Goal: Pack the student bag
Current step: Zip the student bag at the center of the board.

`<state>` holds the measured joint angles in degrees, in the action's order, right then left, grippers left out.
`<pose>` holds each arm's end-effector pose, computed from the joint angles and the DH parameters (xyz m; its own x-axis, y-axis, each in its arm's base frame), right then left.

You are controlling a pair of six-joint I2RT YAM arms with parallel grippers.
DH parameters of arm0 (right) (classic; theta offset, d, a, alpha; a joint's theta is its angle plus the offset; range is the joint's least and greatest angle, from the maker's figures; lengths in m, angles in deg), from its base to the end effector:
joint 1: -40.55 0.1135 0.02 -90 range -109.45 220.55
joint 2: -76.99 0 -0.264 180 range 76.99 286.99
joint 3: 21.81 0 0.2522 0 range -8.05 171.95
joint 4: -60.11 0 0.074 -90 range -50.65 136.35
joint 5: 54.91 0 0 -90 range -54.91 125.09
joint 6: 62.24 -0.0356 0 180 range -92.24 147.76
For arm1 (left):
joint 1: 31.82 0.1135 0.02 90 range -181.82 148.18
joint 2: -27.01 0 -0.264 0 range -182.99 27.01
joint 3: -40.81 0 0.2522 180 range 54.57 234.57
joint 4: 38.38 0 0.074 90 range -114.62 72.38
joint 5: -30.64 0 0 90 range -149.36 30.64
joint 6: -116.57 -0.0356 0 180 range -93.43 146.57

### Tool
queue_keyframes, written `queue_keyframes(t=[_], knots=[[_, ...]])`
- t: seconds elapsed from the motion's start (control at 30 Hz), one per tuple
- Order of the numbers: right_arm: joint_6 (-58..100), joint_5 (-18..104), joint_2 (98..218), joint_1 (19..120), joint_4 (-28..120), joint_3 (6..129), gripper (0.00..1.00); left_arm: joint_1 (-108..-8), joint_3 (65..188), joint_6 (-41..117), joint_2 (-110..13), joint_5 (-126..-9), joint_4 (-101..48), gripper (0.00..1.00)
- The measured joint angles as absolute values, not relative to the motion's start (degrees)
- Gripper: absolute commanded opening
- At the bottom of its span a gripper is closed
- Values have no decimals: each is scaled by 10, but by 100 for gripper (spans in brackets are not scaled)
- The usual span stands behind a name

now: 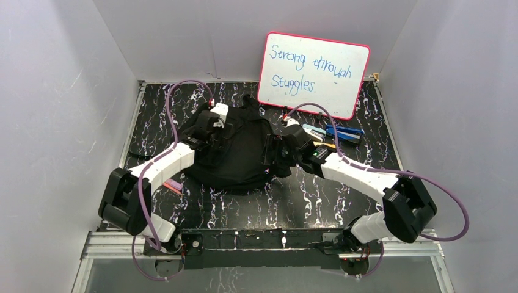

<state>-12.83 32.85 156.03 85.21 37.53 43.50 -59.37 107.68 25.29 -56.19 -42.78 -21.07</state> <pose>0.2166 0.2121 0.2479 -0.7623 0.1608 -0.6270 -0.2423 0.8274 0.5067 0.2891 -0.1394 0.2448 -0.4858 0.2776 -0.8288 0.2436 0.9537 0.1766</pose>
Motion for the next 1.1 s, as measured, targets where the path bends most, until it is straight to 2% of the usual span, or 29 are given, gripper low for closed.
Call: queue_keyframes(t=[0.2,0.37,0.47,0.63,0.7,0.93,1.1], knots=[[-128,298,1579,853,374,435,78,-576,1081,257,-587,-472,-202,65],[-125,279,1594,853,374,438,74,-576,1091,272,-606,-512,-180,56],[-123,273,1602,853,375,442,69,-575,1091,280,-605,-540,-175,42],[-113,260,1614,853,374,450,47,-574,1094,286,-605,-575,-153,8],[-109,254,1615,853,373,450,40,-572,1099,287,-605,-586,-146,0],[-95,231,1615,853,362,456,17,-571,1108,286,-605,-621,-123,0],[-71,207,1615,851,349,466,6,-570,1109,288,-592,-668,-110,0]])
